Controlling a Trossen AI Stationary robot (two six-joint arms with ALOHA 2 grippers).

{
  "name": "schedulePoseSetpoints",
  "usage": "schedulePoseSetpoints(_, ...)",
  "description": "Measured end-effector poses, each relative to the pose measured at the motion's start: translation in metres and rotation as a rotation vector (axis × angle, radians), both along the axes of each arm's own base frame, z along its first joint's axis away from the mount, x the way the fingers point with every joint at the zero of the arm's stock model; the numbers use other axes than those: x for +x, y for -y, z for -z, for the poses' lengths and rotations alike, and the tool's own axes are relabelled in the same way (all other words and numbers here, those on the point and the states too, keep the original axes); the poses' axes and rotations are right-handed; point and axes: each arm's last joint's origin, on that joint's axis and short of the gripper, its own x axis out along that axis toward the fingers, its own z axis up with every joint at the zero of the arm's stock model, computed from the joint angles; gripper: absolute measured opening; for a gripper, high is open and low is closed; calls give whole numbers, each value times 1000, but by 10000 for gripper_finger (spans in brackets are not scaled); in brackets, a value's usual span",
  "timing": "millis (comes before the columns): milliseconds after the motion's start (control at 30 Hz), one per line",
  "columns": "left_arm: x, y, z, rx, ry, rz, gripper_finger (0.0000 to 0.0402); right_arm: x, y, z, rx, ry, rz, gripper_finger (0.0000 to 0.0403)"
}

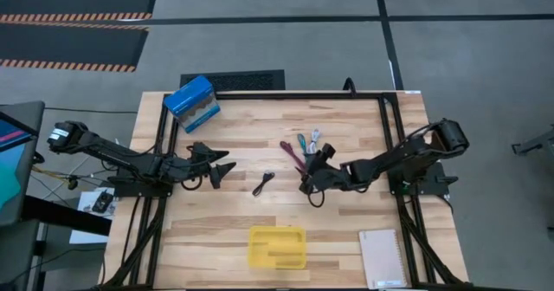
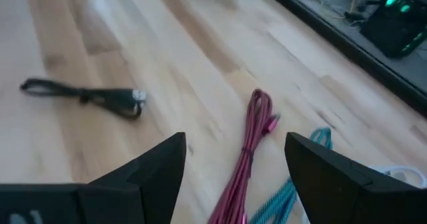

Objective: Pick and place USB-C Cables
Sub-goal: Move the pink charger cable to the center of the table

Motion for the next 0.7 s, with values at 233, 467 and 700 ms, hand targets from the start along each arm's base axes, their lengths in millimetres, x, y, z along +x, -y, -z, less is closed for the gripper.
schedulePoseSetpoints(233,0,0,0,3,1,-9,286,11,11,35,2,-46,51,282)
schedulePoseSetpoints(467,0,-1,0,6,1,-18,286,13,19,68,47,-85,120,282)
schedulePoseSetpoints(700,0,-1,0,7,-1,-20,286,15,20,81,88,-62,166,277)
